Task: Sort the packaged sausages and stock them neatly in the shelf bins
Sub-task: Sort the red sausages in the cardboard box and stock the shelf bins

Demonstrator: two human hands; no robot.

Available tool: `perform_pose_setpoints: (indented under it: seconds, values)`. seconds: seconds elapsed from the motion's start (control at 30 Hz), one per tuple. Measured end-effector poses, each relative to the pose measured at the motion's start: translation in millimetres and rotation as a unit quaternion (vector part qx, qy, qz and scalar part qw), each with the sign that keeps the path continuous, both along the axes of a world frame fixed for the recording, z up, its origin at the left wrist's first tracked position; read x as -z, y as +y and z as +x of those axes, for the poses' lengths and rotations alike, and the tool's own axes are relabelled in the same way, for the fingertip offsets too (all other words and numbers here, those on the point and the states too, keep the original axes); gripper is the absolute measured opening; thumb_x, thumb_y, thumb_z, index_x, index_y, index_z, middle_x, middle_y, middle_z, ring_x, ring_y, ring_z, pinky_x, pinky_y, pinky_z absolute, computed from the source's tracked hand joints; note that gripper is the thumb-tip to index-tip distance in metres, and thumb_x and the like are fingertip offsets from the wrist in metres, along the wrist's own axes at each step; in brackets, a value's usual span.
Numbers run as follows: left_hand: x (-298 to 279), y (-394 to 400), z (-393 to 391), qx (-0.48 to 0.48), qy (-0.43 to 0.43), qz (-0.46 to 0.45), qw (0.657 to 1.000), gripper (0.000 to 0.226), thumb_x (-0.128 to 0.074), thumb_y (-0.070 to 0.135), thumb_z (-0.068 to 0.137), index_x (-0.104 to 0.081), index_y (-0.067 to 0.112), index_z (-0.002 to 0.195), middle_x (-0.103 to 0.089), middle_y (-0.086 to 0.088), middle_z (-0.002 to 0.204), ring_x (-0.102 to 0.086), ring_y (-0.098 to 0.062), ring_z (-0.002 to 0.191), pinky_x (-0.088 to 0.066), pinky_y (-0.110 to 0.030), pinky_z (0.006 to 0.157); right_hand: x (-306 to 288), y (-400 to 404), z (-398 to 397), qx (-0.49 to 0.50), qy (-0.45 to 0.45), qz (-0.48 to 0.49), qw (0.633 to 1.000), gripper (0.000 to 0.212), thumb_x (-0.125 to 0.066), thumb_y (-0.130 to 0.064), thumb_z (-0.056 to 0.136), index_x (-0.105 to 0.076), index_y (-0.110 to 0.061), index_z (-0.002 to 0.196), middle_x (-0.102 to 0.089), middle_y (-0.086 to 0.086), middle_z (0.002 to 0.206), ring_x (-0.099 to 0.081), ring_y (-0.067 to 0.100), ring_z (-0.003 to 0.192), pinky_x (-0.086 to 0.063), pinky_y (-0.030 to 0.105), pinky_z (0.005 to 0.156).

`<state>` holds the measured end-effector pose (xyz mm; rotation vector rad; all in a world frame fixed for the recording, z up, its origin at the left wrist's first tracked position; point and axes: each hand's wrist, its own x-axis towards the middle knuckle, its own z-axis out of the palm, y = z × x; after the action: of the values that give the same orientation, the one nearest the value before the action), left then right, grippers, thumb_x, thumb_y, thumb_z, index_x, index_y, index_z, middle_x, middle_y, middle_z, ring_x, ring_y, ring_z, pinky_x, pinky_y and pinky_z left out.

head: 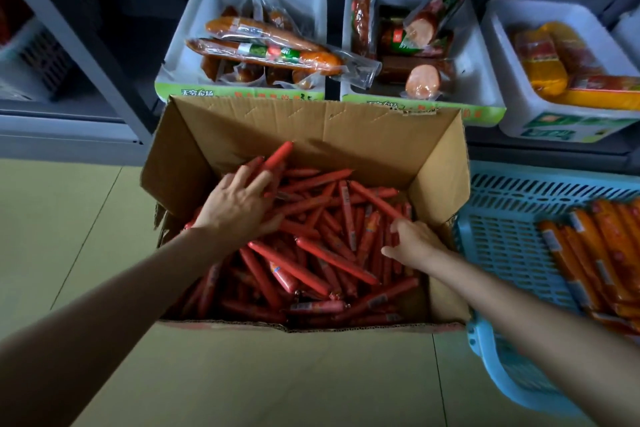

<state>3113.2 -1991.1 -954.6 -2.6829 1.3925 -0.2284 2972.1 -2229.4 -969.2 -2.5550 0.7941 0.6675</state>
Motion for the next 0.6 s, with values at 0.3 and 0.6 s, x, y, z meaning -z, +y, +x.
perform_pose_setpoints:
  seconds: [0.3,0.6]
  values:
    - [-18,11,-20,-0.059,0.092,-0.023,0.994,0.062,-0.036,0.036,0.065,-0.059,0.011,0.116,-0.047,-0.012,0.136,-0.038,-0.046,0.129,-0.038,-0.065,0.094,1,3,18,-0.037,-0.057,-0.030,0.997,0.053,-0.058,-0.027,0.089,-0.037,-0.015,0.135,-0.035,0.014,0.138,-0.037,0.036,0.129,-0.035,0.040,0.105]
    - [5,-71,-72,0.084,0.210,0.159,0.961,0.048,-0.045,0.040,0.095,-0.039,0.019,0.138,-0.034,-0.002,0.146,-0.026,-0.021,0.138,-0.019,-0.043,0.113,11,5,12,-0.032,-0.052,0.021,0.998,0.033,-0.056,-0.005,0.083,-0.030,-0.015,0.100,-0.059,0.008,0.082,-0.059,0.035,0.100,-0.024,0.045,0.110]
